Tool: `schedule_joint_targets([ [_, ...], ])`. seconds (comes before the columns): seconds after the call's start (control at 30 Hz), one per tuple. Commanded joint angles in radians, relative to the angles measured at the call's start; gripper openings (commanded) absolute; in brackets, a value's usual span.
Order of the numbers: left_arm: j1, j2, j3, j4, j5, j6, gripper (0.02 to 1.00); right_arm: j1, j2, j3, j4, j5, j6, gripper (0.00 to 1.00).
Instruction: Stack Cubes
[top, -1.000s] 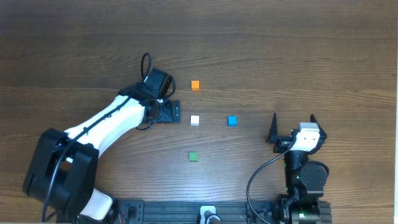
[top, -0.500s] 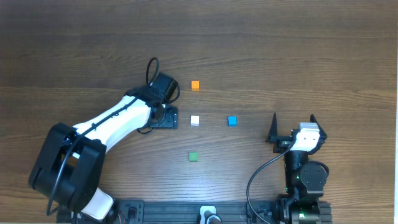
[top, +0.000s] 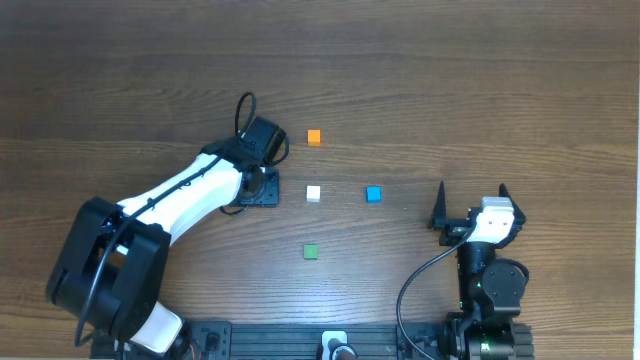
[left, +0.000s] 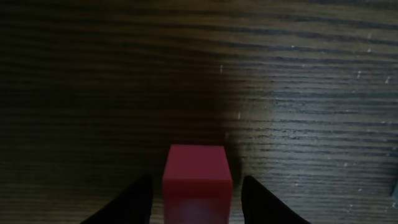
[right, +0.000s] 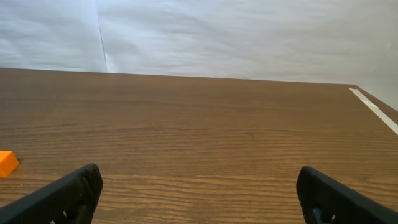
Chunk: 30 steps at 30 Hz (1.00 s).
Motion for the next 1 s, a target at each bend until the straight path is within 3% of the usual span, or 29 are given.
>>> schedule_joint_targets([
  [0.03, -0.002, 0.011, 0.018, 0.003, -0.035, -0.025, 0.474, -0.005, -0.008, -0.006, -0.003, -0.008, -0.005, 0.991],
  [0.37, -0.002, 0.011, 0.018, 0.016, -0.041, -0.03, 0.461, -0.005, -0.008, -0.006, -0.003, -0.008, -0.005, 0.991],
  [1.0, -0.002, 0.011, 0.018, 0.026, -0.029, -0.03, 0.275, -0.005, -0.008, -0.006, -0.003, -0.008, -0.005, 0.991],
])
